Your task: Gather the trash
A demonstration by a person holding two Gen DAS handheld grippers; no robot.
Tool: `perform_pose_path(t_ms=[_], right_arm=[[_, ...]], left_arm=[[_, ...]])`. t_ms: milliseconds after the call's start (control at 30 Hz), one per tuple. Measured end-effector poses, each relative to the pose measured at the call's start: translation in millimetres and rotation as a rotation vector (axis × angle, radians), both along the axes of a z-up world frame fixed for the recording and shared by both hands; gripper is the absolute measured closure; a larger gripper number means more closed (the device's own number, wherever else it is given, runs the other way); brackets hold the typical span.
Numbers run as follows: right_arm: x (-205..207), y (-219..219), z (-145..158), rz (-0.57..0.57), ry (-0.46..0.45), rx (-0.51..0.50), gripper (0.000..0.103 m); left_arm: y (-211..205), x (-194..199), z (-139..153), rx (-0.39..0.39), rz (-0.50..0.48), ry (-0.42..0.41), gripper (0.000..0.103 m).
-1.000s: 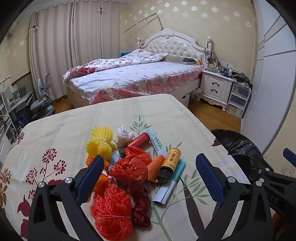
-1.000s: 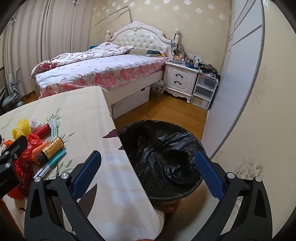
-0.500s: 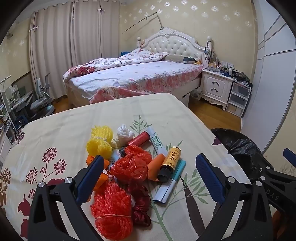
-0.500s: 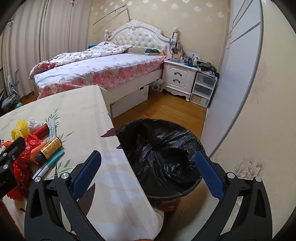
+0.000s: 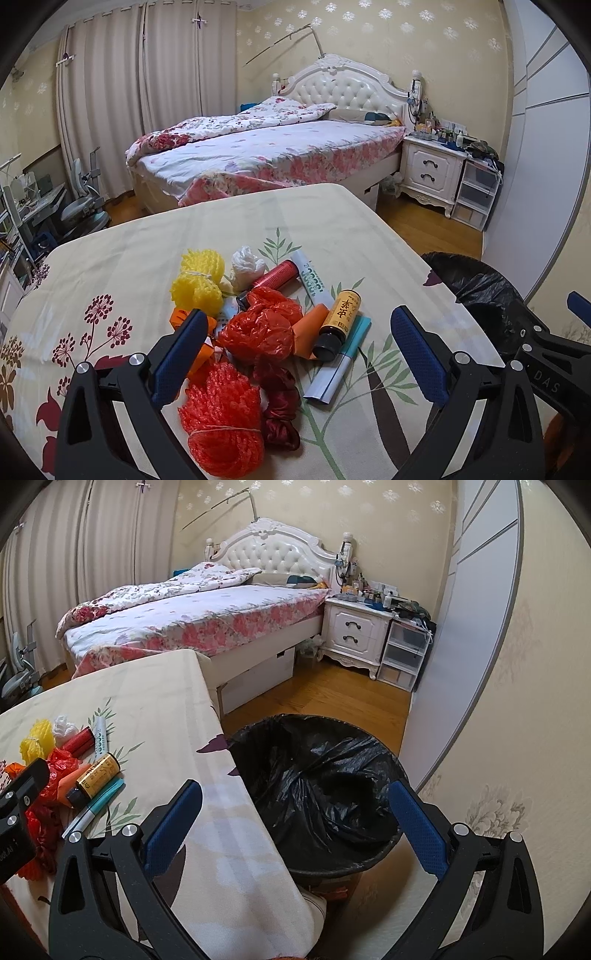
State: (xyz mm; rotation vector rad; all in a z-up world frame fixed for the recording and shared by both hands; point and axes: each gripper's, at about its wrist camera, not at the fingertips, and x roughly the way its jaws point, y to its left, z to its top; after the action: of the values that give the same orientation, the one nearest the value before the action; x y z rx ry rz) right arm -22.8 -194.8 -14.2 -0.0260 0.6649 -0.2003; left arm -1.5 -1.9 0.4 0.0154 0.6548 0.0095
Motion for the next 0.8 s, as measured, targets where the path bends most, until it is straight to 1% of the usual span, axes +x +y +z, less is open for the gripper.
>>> perform_pose_path(t_ms=[800], right_arm=[[0.6,0.2,-1.6,-0.002,0.0,-0.002,0.004]], left_arm=[[0.2,0.3,0.1,0.008,0.001,0.004,0.006]])
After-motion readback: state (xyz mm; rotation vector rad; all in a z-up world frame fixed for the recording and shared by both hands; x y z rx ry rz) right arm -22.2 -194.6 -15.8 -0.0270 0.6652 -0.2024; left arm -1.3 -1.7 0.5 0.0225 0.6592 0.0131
